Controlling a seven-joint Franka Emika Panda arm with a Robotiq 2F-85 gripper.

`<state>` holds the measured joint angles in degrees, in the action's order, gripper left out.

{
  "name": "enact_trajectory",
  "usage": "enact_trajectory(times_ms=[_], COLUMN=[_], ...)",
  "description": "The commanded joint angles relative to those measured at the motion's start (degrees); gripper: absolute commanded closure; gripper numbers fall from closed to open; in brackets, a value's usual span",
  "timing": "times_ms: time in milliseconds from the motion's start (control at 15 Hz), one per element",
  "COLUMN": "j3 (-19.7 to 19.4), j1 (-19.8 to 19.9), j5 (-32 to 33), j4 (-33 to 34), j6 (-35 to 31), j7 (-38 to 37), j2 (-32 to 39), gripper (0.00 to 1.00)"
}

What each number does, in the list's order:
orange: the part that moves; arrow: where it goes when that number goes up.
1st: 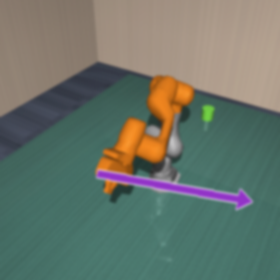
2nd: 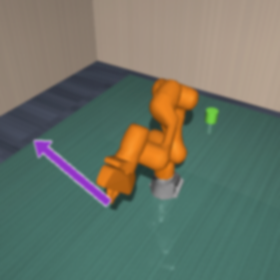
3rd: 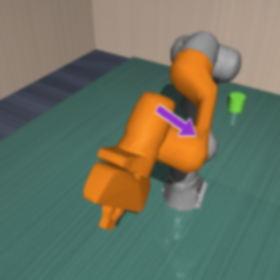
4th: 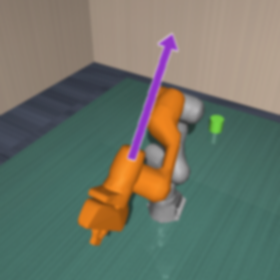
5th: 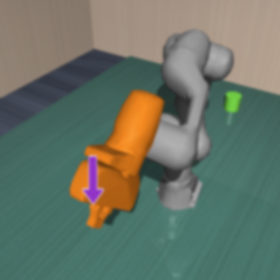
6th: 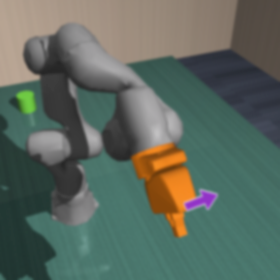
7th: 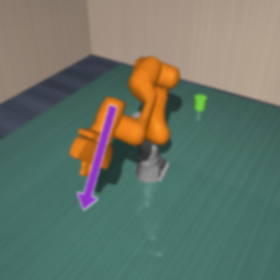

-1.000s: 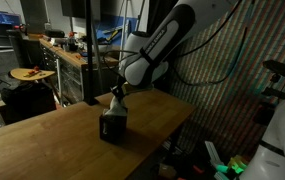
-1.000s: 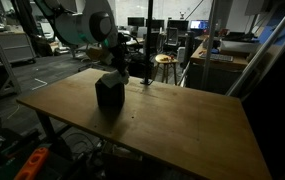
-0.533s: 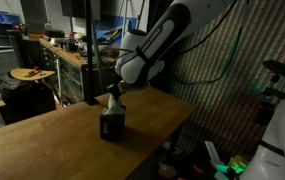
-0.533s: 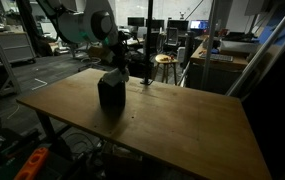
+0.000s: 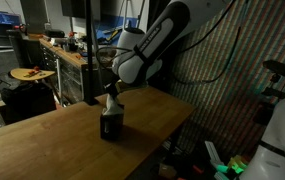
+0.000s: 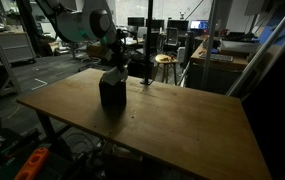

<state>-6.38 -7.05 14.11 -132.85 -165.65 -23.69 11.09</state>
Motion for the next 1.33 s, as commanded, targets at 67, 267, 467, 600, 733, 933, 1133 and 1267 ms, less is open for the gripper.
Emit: enact_trajectory(times_ms=[67, 267, 467, 600, 733, 933, 1133, 1267], j3=[-0.6, -0.5, -0.5, -0.6, -0.7, -0.8, -0.7, -0.6], j1=[-1.5, -2.5, -3.4, -4.0, -4.4, -4.6, -4.7, -4.9], j5=[1.9, 2.2, 2.6, 2.1, 2.1, 1.8, 1.4, 1.3], j4=[0.2, -0.3, -0.3, -0.1, 0.1, 0.4, 0.9, 1.0], j6=[1.0, 1.6, 2.1, 2.5, 2.9, 3.2, 3.4, 3.6], j7=[-2.3, -3.2, -4.2, -3.9, -3.9, -3.5, -3.2, -3.0], j2=[-0.5, 0.2, 1.2, 2.0, 2.8, 3.6, 4.4, 5.0], gripper=[0.96, 0.96, 0.96, 0.96, 0.96, 0.96, 0.96, 0.96])
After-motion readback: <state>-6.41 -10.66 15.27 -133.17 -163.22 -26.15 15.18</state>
